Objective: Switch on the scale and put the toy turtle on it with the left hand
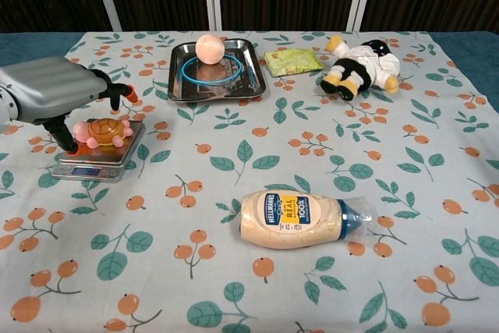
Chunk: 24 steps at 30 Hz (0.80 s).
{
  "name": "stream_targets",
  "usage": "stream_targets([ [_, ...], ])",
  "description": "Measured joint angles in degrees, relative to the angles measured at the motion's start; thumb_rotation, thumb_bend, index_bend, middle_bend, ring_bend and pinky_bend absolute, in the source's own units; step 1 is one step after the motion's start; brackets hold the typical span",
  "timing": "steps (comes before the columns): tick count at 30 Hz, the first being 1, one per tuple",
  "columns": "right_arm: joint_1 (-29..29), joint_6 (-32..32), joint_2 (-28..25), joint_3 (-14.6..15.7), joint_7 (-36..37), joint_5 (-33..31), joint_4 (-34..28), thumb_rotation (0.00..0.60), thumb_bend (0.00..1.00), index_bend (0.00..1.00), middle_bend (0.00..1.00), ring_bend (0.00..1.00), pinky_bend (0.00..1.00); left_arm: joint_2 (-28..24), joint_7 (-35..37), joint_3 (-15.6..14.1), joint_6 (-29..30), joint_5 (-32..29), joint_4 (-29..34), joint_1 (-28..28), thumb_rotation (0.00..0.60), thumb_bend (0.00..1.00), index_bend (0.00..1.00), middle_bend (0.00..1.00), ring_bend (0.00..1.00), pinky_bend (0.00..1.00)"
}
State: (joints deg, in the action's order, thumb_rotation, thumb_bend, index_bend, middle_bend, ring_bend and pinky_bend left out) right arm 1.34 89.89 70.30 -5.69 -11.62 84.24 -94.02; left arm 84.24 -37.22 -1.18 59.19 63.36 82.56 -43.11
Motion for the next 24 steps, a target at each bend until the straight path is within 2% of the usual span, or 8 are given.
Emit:
stream_targets([
  [6, 0.0, 0.02, -0.02, -0.04, 0.11, -0.03, -0.02, 0.6, 0.53, 0.0, 0.0, 0.01, 0.0, -2.68, -0.22, 1.38, 2.97, 0.68, 4.63, 0.56, 0.6, 0.16, 0.15, 0.22, 0.11, 0.17],
  [14, -0.08, 0.25, -0.18, -0.05, 0.43, 0.14, -0.05, 0.6, 0.53, 0.0, 0.0, 0.01, 0.0, -7.26, 4.01, 2.72, 16.26, 6.91, 10.54, 5.77, 0.6, 0.16, 0.11, 0.11, 0.11, 0.17],
  [19, -0.13, 0.38, -0.38, 0.04, 0.57, 0.4, -0.08, 0.6, 0.53, 0.0, 0.0, 0.01, 0.0, -12.21, 10.67, 0.7, 25.04, 11.89, 13.06, 12.6, 0.6, 0.16, 0.09, 0.08, 0.08, 0.16],
  [24, -0.05, 0.27, -0.83, 0.34, 0.76, 1.17, -0.01, 0.6, 0.53, 0.0, 0.0, 0.01, 0.0, -16.08, 19.46, -2.58, 30.15, 15.4, 12.25, 19.05, 0.6, 0.14, 0.09, 0.05, 0.04, 0.14],
])
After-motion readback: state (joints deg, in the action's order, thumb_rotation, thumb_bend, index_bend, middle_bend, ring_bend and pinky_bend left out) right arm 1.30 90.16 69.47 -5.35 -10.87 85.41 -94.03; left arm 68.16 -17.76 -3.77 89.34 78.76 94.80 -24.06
